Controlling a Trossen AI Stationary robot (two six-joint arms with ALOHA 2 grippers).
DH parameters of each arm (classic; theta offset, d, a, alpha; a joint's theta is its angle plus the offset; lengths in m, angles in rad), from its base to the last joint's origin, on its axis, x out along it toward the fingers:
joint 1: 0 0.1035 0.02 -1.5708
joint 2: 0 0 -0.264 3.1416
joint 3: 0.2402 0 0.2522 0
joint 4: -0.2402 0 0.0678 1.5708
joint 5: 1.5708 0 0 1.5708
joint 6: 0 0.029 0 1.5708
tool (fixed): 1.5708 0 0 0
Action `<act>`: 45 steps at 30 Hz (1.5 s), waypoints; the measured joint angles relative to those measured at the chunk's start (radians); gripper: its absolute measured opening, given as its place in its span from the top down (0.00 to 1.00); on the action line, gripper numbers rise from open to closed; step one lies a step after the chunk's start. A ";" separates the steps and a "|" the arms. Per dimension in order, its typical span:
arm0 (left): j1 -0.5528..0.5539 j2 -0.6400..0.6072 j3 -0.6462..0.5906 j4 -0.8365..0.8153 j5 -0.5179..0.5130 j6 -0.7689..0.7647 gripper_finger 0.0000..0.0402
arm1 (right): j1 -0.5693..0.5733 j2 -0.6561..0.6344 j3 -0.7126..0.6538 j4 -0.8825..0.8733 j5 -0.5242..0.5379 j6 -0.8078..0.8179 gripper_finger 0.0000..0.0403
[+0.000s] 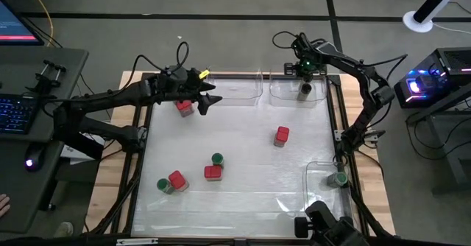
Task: Sort spices by type
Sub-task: Adjust the black seasoning bottles inside the top right transparent bin
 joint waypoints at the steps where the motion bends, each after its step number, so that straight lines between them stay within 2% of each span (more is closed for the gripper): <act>1: 0.000 0.000 0.000 -0.001 0.000 0.000 0.26 | 0.000 0.000 -0.002 -0.007 0.007 0.000 1.00; 34: 0.000 0.000 0.000 -0.008 0.000 -0.002 0.26 | 0.000 0.000 -0.001 -0.082 0.201 -0.092 1.00; 42: 0.000 0.000 0.000 -0.009 0.000 -0.001 0.26 | 0.000 -0.092 -0.001 -0.021 0.140 -0.098 1.00; 45: 0.000 0.000 0.000 -0.009 0.000 -0.001 0.26 | 0.006 -0.143 0.001 -0.024 0.010 -0.097 1.00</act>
